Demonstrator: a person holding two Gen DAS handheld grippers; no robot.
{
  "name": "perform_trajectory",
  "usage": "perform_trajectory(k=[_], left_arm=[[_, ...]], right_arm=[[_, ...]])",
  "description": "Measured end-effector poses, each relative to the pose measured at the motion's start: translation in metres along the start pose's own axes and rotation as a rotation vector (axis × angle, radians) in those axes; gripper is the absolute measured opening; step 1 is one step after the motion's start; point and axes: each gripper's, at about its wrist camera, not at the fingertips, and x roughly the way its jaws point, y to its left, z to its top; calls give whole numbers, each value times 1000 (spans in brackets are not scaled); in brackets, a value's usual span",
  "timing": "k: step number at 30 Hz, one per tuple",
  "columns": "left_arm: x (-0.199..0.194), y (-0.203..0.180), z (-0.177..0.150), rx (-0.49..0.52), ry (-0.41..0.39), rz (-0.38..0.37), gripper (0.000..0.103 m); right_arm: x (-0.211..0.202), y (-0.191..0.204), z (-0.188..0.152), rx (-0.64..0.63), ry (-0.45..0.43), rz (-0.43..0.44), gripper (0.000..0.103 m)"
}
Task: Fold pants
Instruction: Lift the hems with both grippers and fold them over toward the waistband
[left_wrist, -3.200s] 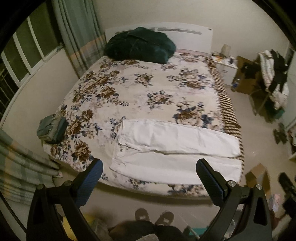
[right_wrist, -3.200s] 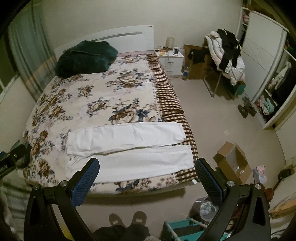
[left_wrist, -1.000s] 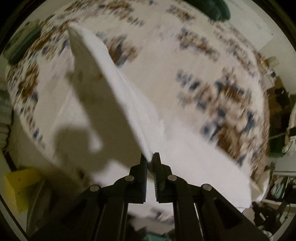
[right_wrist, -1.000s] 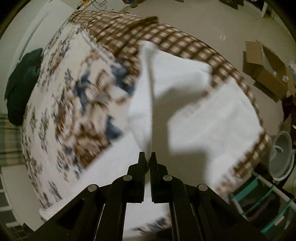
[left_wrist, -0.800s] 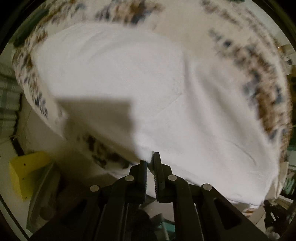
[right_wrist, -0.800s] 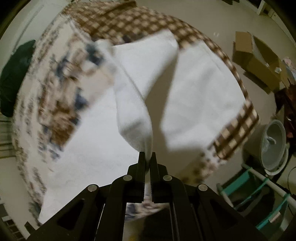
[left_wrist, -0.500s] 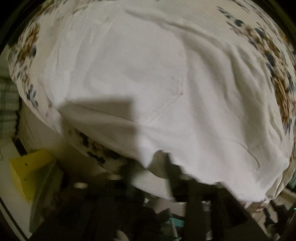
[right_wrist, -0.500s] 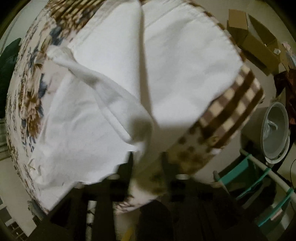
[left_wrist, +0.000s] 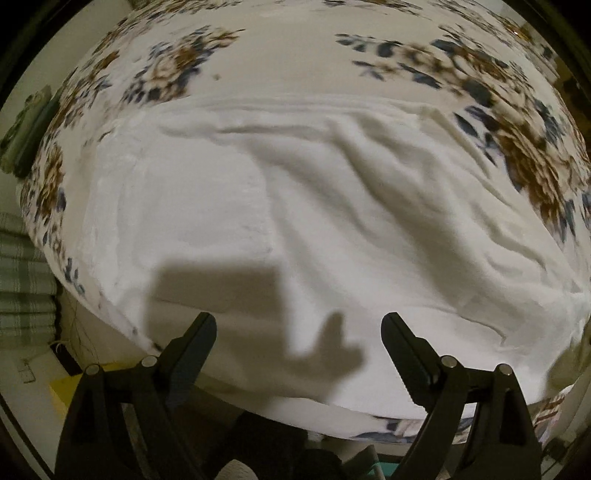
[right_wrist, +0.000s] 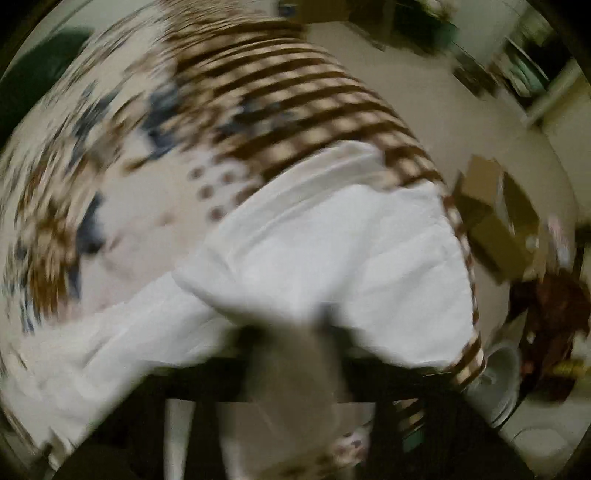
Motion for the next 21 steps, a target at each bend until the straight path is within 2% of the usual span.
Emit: perform_trajectory(k=[3,5,6,7,8,10,11,12,15,16,17,18,21], left_arm=[[3,-22,1,29,5,-6,91],[9,-25,-3,48,18,-6,91],[12,-28,-3,58,28,-5,91],[16,-33,-5,65,39,-4,91],[19,-36,-5,68,47,-5,91],[24,-41,-7,80,59,-3,91],[25,-45,-7,88,62,-1,91],[27,-48,-10,94,63,0,91],[25,-51,-21,115,66,7,91],[23,-55,-26,121,63,5,91],[23,-58,-33,126,59,5,91],[21,-62,-34,134,54,7,91],[18,-77,-36,150,41,4,91]], right_arm=[[1,-72,-14,239,46,-9,8],[17,-118,-27,391,143,100,12],[21,-130,-31,422,162,122,18],[23,-139,-33,440,166,135,20],[21,-147,-33,451,145,184,20],[17,-155,-32,472,101,280,36],[15,-158,-32,484,87,298,39],[16,-162,-32,501,74,313,41],[27,-165,-30,532,96,259,42],[30,-162,-33,549,93,260,37],[31,-162,-32,557,85,241,24],[30,-164,-29,548,75,211,6],[22,-164,-34,524,44,158,2]])
